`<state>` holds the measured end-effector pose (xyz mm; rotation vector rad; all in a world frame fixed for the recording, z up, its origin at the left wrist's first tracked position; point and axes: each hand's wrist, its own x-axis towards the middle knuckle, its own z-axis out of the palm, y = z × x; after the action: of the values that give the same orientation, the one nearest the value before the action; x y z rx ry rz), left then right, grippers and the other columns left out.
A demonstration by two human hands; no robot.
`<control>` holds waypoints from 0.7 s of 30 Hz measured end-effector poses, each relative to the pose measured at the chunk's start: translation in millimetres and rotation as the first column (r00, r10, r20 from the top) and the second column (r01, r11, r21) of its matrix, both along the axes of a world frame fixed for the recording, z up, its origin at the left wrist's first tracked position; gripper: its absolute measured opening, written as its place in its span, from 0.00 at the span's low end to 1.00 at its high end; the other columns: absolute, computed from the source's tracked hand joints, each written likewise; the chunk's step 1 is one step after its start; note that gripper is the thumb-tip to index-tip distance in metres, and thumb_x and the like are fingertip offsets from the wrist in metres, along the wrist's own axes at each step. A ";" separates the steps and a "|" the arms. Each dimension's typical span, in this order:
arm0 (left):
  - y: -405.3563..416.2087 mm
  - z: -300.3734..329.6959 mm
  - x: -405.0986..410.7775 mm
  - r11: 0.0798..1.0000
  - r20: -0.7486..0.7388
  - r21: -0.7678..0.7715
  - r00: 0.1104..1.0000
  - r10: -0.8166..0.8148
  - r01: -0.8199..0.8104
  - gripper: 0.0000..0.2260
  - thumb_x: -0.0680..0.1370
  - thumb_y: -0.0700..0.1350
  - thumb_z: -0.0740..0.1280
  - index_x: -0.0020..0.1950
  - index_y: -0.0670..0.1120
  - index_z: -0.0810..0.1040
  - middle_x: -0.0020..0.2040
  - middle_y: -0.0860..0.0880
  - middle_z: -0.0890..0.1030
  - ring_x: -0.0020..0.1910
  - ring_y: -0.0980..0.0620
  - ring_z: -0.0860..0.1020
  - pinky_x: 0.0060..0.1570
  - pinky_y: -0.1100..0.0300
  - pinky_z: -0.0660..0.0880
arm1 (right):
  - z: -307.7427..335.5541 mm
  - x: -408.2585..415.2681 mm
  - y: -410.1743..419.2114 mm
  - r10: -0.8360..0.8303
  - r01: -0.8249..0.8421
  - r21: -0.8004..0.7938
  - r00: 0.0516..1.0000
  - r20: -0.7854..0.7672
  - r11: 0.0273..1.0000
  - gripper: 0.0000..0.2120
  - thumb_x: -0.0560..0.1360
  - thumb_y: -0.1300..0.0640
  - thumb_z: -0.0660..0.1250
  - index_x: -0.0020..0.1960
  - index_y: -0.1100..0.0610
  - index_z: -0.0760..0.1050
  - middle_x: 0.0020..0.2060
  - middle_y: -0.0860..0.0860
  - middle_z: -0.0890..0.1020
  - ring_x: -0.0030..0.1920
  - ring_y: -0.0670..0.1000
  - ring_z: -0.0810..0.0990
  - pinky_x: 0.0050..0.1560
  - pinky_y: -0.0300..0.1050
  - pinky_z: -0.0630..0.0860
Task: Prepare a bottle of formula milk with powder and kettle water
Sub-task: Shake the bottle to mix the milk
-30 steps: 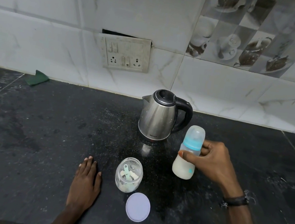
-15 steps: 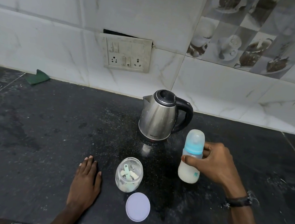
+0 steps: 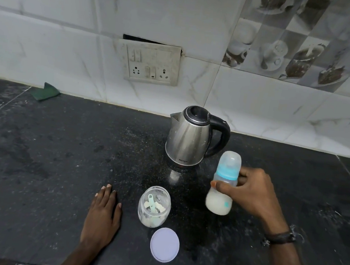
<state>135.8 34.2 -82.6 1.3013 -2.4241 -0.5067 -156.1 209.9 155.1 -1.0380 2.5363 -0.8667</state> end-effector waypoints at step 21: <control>-0.5 -0.7 -0.5 1.000 0.005 -0.004 1.000 -0.002 0.002 0.28 0.80 0.54 0.51 0.68 0.35 0.75 0.73 0.36 0.70 0.74 0.38 0.67 0.73 0.42 0.65 | -2.2 -5.9 1.4 0.019 -0.019 -0.033 1.000 0.015 0.999 0.25 0.58 0.35 0.77 0.49 0.48 0.84 0.40 0.43 0.87 0.42 0.43 0.85 0.46 0.53 0.83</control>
<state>135.3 33.7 -83.3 1.3004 -2.4295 -0.4990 -162.0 211.3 152.9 -1.0594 2.5042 -0.9103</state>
